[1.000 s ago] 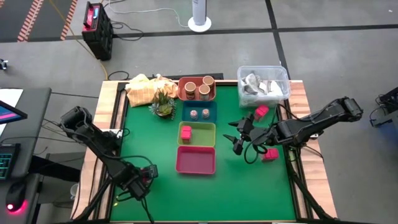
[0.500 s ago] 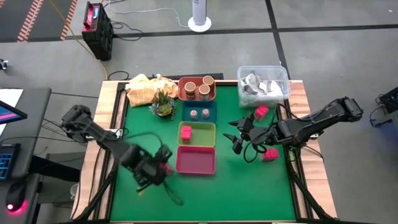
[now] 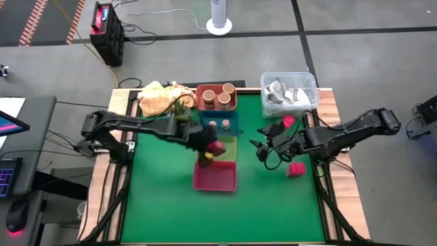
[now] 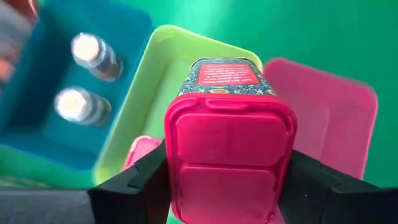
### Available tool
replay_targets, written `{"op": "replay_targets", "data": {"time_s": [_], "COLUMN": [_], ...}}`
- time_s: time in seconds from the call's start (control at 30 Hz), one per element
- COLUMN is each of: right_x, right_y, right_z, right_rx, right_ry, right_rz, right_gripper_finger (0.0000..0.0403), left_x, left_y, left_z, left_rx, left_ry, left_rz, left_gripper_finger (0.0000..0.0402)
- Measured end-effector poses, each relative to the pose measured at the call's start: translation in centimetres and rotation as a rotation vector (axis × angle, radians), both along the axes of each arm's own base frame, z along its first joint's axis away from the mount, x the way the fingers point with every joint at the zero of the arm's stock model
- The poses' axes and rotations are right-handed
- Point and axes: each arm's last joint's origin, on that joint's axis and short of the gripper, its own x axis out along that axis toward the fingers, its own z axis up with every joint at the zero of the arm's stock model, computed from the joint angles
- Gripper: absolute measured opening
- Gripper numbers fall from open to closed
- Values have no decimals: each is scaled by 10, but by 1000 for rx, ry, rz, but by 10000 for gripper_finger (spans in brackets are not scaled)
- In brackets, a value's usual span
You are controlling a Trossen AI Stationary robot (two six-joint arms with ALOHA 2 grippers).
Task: Sort spices by type
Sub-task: Put the left red spice can into the yellow bin
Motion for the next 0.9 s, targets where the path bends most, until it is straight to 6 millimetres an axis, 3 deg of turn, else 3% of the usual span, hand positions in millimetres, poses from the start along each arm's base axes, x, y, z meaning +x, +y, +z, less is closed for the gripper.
{"op": "replay_targets", "data": {"time_s": [0.23,0.4,0.57,0.77,0.9], "right_x": [-36,-45,-48,-47,-45], "right_y": [-2,7,16,27,34], "right_z": [2,12,15,12,7], "right_rx": [-43,-87,-118,-109,-106], "right_ry": [98,30,3,4,16], "right_rz": [-95,-72,-37,0,15], "right_gripper_finger": [299,299,299,299,299], "left_x": [22,38,50,48,47], "left_y": [33,43,43,35,30], "left_z": [-33,-26,-17,-26,-27], "left_rx": [-193,-142,192,631,824], "left_ry": [69,43,57,191,254], "left_rz": [128,60,-333,-978,-1276], "left_gripper_finger": [216,216,216,217,220]}}
